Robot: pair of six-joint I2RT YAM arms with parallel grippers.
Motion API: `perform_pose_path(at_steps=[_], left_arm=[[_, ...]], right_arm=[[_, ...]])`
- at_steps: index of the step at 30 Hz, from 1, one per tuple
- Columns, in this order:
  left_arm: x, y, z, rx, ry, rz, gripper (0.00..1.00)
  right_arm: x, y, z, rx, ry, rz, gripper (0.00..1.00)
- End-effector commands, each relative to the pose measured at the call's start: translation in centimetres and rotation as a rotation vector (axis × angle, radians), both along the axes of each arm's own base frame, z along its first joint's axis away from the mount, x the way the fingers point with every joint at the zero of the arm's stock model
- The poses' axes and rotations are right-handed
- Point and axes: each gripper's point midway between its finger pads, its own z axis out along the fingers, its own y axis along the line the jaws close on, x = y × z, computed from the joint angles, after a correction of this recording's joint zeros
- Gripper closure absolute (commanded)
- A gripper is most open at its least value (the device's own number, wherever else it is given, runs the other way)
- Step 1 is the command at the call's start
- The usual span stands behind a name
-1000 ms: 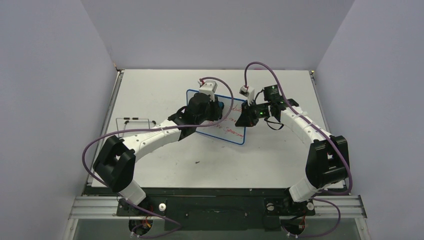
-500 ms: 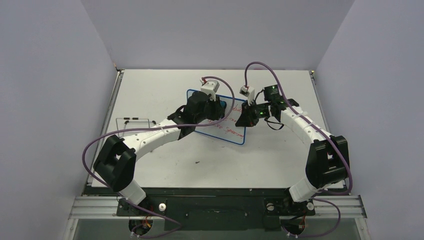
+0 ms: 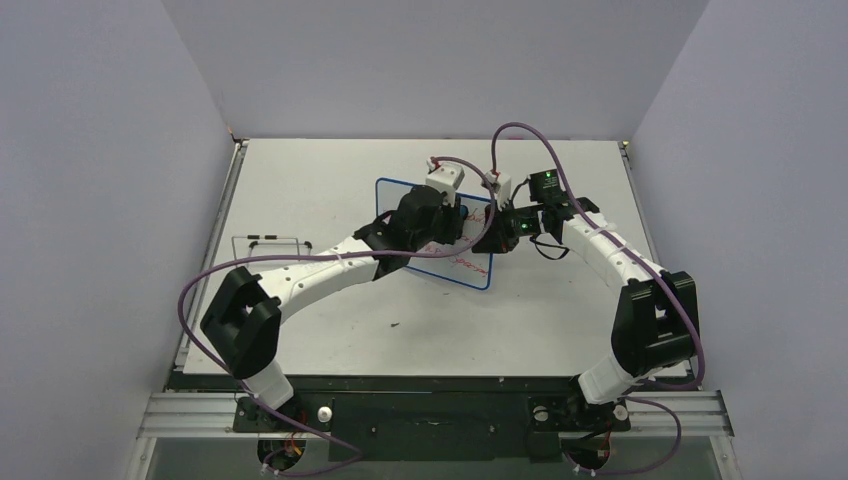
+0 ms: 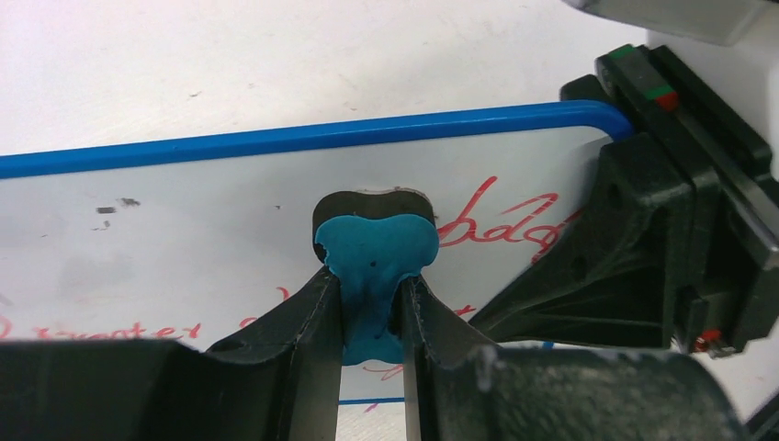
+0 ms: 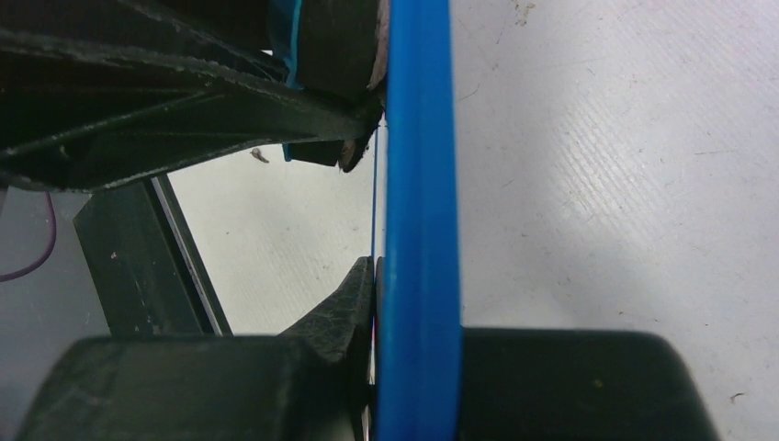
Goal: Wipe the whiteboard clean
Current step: Erase the whiteboard at the whiteboard stand.
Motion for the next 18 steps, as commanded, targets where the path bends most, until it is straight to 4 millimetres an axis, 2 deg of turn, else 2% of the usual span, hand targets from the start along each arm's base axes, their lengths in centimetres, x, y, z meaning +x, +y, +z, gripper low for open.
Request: perform_pose_path(at_steps=[1, 4, 9, 14, 17, 18], left_arm=[[1.0, 0.8, -0.3, 0.156, -0.040, 0.104, 1.00], [1.6, 2.5, -0.6, 0.208, -0.040, 0.166, 1.00], [2.7, 4.7, -0.7, 0.118, 0.010, 0.200, 1.00], [2.5, 5.1, -0.2, 0.073, 0.005, 0.192, 1.00], [2.1, 5.4, -0.9, 0.064, 0.005, 0.189, 1.00], [2.2, 5.2, -0.2, 0.037, -0.020, 0.185, 1.00]], right_arm=[[-2.9, 2.1, 1.6, 0.067, -0.029, 0.148, 1.00], [-2.9, 2.1, 1.6, 0.068, -0.029, 0.149, 1.00], [-2.9, 2.1, 1.6, 0.068, -0.030, 0.148, 1.00], [-2.9, 2.1, 1.7, 0.069, -0.030, 0.148, 1.00], [-2.9, 2.0, 1.7, 0.069, -0.031, 0.147, 1.00], [-2.9, 2.0, 1.8, 0.070, -0.032, 0.147, 1.00]])
